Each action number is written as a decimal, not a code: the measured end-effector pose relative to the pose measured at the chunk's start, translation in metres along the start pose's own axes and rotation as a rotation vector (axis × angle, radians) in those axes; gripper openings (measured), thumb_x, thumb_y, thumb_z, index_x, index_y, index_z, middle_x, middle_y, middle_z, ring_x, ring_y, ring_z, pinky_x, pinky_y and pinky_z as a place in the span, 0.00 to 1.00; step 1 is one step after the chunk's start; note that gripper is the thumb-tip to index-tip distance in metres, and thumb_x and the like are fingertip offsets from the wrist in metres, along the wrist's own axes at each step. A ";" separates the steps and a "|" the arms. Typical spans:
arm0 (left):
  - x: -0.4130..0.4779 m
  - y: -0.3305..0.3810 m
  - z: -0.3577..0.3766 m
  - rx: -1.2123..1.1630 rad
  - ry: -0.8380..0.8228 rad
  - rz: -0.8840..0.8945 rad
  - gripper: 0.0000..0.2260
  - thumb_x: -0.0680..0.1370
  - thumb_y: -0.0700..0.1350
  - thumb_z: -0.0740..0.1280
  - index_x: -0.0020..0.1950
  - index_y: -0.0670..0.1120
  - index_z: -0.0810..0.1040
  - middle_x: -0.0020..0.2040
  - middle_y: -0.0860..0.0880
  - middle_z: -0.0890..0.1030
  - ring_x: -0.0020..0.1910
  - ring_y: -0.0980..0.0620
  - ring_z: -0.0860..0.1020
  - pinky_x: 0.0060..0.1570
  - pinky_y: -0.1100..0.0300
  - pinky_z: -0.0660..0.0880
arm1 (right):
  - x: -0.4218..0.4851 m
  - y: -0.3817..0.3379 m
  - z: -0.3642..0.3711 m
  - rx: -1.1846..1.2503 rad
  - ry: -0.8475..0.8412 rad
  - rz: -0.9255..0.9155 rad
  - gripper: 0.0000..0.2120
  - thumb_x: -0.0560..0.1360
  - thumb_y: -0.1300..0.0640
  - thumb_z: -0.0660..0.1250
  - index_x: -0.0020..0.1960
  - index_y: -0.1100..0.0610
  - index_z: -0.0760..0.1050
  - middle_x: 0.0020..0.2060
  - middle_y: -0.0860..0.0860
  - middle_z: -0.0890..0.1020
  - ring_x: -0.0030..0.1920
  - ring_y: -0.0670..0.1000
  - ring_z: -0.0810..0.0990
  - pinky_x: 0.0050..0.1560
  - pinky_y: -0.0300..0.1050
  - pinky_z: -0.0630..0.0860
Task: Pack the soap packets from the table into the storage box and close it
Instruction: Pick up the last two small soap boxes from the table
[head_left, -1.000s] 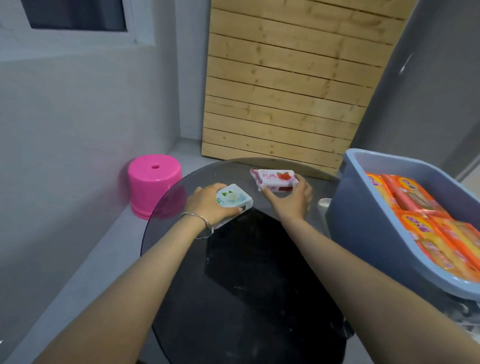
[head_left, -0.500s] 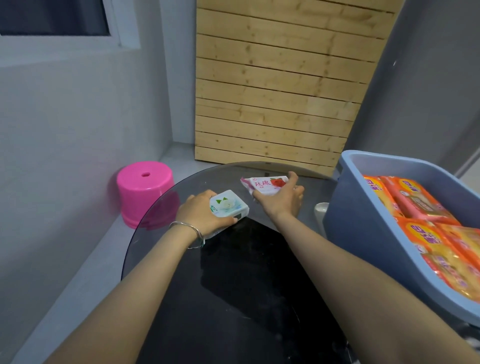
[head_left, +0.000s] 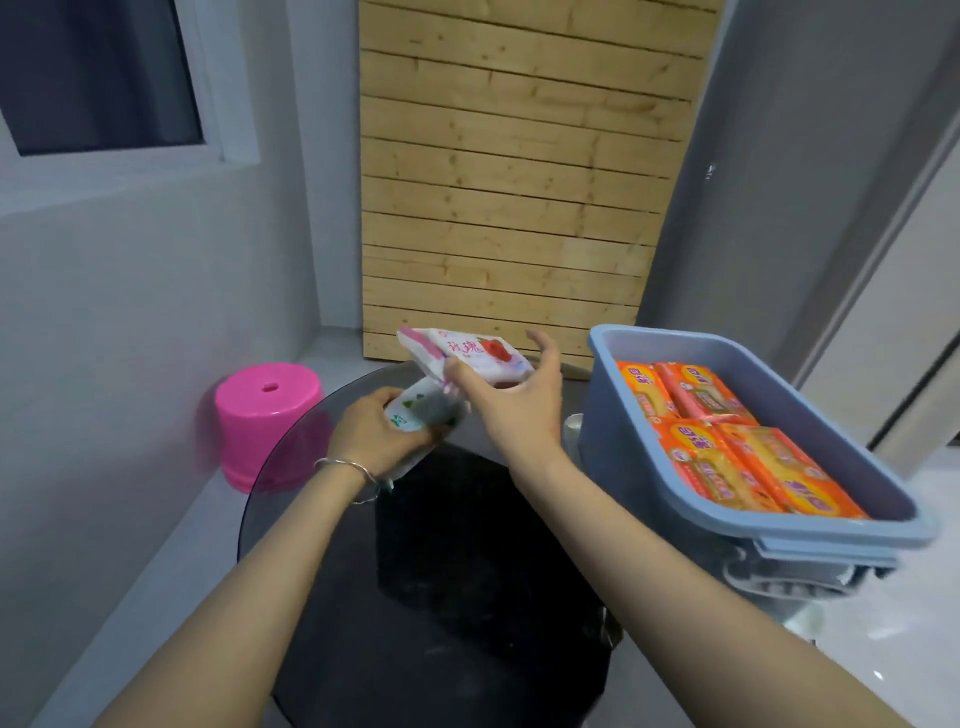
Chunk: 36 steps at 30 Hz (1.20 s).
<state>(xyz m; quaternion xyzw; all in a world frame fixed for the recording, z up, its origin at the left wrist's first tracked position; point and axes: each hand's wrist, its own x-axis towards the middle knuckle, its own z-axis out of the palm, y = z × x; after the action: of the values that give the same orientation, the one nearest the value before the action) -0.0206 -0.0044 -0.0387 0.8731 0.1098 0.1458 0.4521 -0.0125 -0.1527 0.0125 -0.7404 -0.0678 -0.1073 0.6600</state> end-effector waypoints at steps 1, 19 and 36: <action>-0.003 0.011 -0.002 -0.049 0.007 0.018 0.23 0.62 0.56 0.77 0.52 0.48 0.79 0.42 0.53 0.82 0.41 0.54 0.80 0.37 0.64 0.74 | -0.004 -0.014 -0.008 0.006 -0.003 -0.013 0.43 0.61 0.48 0.78 0.70 0.47 0.60 0.65 0.54 0.72 0.60 0.50 0.76 0.60 0.42 0.74; -0.015 0.161 0.021 -0.177 -0.067 0.198 0.24 0.62 0.57 0.77 0.54 0.50 0.79 0.47 0.55 0.82 0.46 0.55 0.82 0.47 0.53 0.81 | 0.075 -0.033 -0.176 -0.434 0.132 0.100 0.42 0.60 0.44 0.75 0.68 0.54 0.63 0.65 0.56 0.71 0.61 0.55 0.73 0.54 0.47 0.73; 0.005 0.223 0.102 0.180 -0.476 0.402 0.27 0.61 0.61 0.75 0.57 0.55 0.77 0.52 0.59 0.81 0.49 0.60 0.80 0.52 0.56 0.79 | 0.118 0.008 -0.233 -0.296 0.187 -0.052 0.15 0.80 0.52 0.57 0.45 0.58 0.78 0.49 0.55 0.81 0.50 0.52 0.78 0.49 0.44 0.69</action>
<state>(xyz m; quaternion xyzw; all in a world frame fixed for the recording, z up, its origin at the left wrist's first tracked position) 0.0329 -0.2061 0.0891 0.9233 -0.1612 0.0138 0.3483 0.0879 -0.3898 0.0592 -0.8143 -0.0087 -0.2014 0.5443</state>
